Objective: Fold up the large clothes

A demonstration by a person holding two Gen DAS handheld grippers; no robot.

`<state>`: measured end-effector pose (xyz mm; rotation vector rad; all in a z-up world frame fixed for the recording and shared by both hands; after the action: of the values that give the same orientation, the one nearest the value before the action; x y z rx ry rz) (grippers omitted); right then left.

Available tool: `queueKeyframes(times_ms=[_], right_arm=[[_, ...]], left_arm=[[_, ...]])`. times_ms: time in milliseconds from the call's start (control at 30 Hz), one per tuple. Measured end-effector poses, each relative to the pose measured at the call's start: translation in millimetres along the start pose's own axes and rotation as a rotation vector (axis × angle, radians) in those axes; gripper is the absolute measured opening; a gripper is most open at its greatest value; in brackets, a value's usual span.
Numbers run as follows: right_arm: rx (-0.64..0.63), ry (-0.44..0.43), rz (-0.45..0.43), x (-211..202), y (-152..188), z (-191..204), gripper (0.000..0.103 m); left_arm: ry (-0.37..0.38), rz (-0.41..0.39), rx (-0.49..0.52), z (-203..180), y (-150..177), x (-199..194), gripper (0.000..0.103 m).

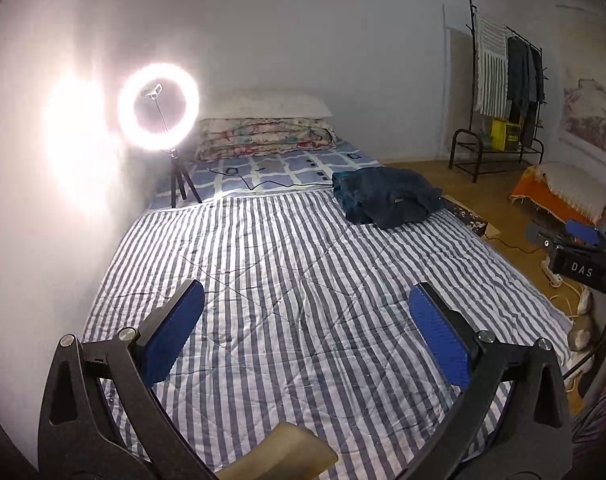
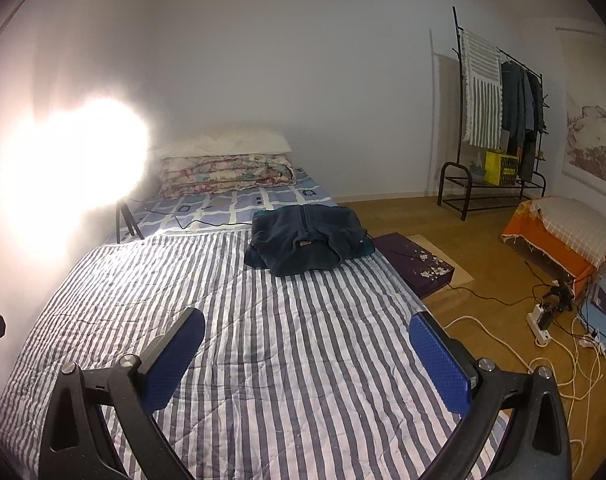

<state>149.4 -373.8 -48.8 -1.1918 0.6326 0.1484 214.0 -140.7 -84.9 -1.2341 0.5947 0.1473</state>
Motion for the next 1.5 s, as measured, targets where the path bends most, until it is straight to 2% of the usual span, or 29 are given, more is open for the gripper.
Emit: queueKeyframes(times_ms=[1500], right_arm=[[-0.005,0.008,0.009,0.2,6.2,4.5,0.103]], left_arm=[[0.014,0.017,0.006,-2.7,9.1,1.7,0.103]])
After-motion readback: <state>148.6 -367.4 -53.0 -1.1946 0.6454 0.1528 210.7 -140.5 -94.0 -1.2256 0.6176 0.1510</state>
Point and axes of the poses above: each gripper's, at about its wrist camera, not at the fingertips, and x roughly the way its jaws point, z to its left, y to its underside, the point moved 8 cm from there along x, roughly the way its jaws point, and after that the axes turned 11 degrees about x, right-handed, at the moved point
